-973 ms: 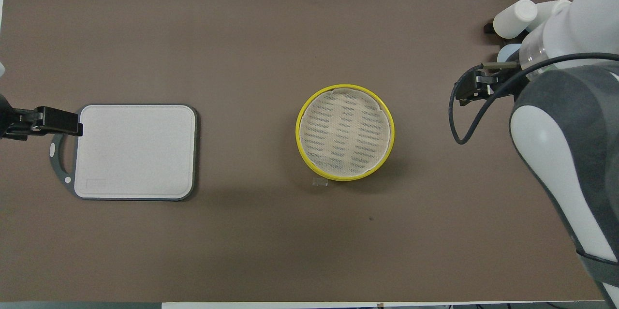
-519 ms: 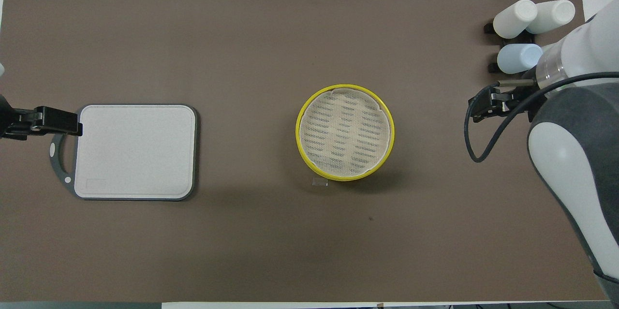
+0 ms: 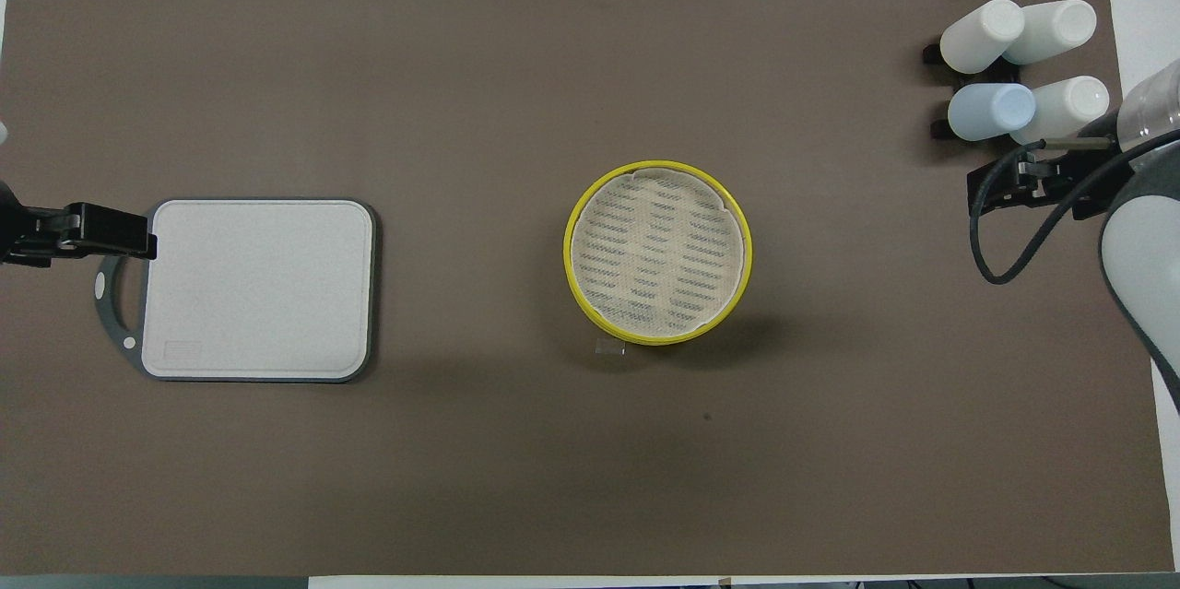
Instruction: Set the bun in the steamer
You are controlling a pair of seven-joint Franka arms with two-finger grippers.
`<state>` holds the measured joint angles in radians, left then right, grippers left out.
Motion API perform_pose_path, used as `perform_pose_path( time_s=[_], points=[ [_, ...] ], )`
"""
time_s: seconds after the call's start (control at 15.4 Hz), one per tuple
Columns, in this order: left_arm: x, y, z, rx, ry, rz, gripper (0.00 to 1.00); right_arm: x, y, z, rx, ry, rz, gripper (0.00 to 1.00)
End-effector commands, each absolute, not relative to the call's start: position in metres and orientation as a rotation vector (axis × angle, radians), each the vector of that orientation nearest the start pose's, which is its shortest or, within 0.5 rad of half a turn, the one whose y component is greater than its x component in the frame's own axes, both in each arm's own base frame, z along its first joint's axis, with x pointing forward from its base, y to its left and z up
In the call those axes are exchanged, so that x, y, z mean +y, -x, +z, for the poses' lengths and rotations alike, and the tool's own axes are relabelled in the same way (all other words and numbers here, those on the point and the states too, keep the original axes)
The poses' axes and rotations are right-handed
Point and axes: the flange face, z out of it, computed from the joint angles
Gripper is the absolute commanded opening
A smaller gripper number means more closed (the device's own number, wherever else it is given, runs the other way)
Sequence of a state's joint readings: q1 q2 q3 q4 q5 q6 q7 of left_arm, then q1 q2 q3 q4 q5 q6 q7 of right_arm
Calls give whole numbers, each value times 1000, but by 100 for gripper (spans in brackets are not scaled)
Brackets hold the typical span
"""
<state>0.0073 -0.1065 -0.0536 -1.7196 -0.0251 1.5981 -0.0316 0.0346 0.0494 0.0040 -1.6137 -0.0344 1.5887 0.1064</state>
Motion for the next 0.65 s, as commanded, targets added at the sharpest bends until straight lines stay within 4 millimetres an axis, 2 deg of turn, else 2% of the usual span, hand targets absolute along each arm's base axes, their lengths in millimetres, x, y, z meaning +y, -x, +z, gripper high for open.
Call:
perform_pose_path(
  time_s=[0.0,0.58],
  points=[
    [-25,-515,617,40,3145,-7,100,20,-571,581,81,3162,8,100],
    [-24,-516,616,37,3145,-4,100,21,-571,580,74,3158,-9,100]
  ],
)
